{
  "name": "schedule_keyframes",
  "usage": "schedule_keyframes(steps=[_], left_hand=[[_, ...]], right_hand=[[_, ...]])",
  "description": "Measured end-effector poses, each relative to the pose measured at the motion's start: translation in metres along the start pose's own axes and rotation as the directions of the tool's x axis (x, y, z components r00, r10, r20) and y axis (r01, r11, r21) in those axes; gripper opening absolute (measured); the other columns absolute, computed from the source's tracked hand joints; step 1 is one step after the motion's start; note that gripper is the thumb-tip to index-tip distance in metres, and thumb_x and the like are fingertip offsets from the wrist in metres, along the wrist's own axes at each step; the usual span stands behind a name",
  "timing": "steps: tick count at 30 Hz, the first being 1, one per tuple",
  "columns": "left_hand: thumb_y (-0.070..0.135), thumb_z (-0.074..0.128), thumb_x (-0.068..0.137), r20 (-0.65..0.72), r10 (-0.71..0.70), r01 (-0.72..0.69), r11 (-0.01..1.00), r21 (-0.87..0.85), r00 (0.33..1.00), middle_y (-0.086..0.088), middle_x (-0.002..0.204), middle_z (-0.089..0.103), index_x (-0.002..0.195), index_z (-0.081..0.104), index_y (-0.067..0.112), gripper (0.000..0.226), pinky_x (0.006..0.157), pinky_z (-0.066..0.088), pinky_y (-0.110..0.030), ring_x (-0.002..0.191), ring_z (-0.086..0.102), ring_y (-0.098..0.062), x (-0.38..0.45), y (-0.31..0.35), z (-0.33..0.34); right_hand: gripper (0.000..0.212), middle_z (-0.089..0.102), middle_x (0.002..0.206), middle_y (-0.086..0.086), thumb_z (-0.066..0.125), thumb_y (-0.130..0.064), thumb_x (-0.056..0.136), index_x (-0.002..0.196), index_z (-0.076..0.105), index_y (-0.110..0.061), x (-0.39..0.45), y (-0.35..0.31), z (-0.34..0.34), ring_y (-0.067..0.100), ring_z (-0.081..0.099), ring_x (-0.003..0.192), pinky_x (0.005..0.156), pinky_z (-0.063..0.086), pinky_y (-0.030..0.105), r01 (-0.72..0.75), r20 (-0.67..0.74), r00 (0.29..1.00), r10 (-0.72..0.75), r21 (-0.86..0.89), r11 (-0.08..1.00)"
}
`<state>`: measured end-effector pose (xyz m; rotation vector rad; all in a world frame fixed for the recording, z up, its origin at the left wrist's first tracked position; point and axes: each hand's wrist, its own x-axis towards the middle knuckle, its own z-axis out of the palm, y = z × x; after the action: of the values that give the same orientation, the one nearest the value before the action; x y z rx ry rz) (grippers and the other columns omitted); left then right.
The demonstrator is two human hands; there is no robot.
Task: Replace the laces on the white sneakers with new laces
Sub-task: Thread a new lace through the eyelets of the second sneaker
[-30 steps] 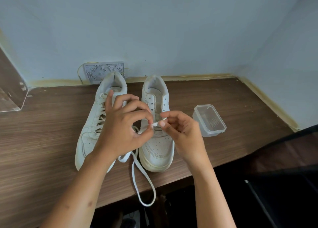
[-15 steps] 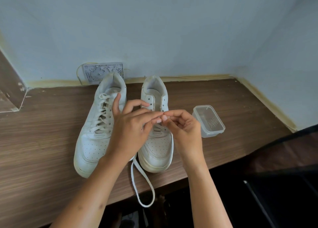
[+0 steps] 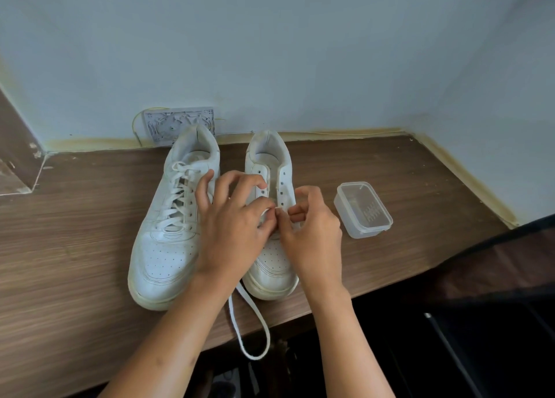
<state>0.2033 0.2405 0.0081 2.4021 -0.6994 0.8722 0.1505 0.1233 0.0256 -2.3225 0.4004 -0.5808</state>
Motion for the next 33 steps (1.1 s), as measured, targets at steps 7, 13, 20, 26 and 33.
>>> schedule_keyframes(steps=[7,13,20,26,33], left_hand=[[0.028,0.08,0.074,0.011,-0.003,0.003,1.0,0.01,1.0,0.004,0.109,0.065,0.077,0.077,0.023,0.007,0.108,0.027,-0.052,0.112,0.046,-0.025,0.002,-0.001,-0.001],[0.03,0.08,0.073,0.042,0.004,-0.003,1.0,-0.017,0.999,0.005,0.113,0.065,0.075,0.077,0.025,0.006,0.104,0.031,-0.052,0.114,0.045,-0.024,0.0,0.0,0.001],[0.03,0.083,0.069,0.117,-0.052,0.064,0.993,-0.095,0.992,0.006,0.121,0.061,0.071,0.077,0.031,0.007,0.099,0.026,-0.047,0.117,0.038,-0.024,0.002,-0.003,0.002],[0.032,0.079,0.072,0.148,-0.007,0.02,0.996,-0.09,0.989,0.005,0.127,0.06,0.074,0.077,0.031,0.003,0.102,0.029,-0.059,0.121,0.036,-0.027,0.002,-0.003,0.004],[0.045,0.062,0.087,0.115,-0.032,0.047,0.99,-0.135,0.993,0.008,0.125,0.061,0.092,0.076,0.037,0.017,0.103,0.028,-0.061,0.118,0.044,-0.026,0.003,-0.006,0.002]], right_hand=[[0.04,0.063,0.068,-0.007,0.064,-0.013,0.09,0.121,0.04,-0.024,-0.003,-0.006,-0.001,0.011,0.063,0.065,0.08,0.053,0.041,0.067,-0.006,0.998,-0.067,0.009,0.998],[0.034,0.064,0.08,-0.015,0.067,-0.017,0.09,0.109,0.042,-0.031,0.001,-0.002,-0.01,-0.002,0.064,0.08,0.076,0.054,0.029,-0.044,0.063,0.997,0.036,0.133,0.99],[0.017,0.072,0.088,-0.007,0.069,-0.008,0.089,0.104,0.068,-0.018,0.011,0.012,-0.021,0.001,0.068,0.085,0.081,0.057,0.025,-0.159,0.169,0.978,0.12,0.242,0.957],[0.012,0.07,0.088,-0.009,0.073,-0.009,0.086,0.091,0.072,-0.02,0.01,0.011,-0.017,-0.001,0.065,0.084,0.075,0.052,0.012,-0.151,0.183,0.976,0.117,0.186,0.971],[0.015,0.058,0.095,-0.002,0.064,-0.005,0.092,0.084,0.064,-0.018,0.007,0.011,-0.013,-0.002,0.058,0.082,0.071,0.042,0.005,-0.081,0.124,0.99,0.067,0.111,0.991]])
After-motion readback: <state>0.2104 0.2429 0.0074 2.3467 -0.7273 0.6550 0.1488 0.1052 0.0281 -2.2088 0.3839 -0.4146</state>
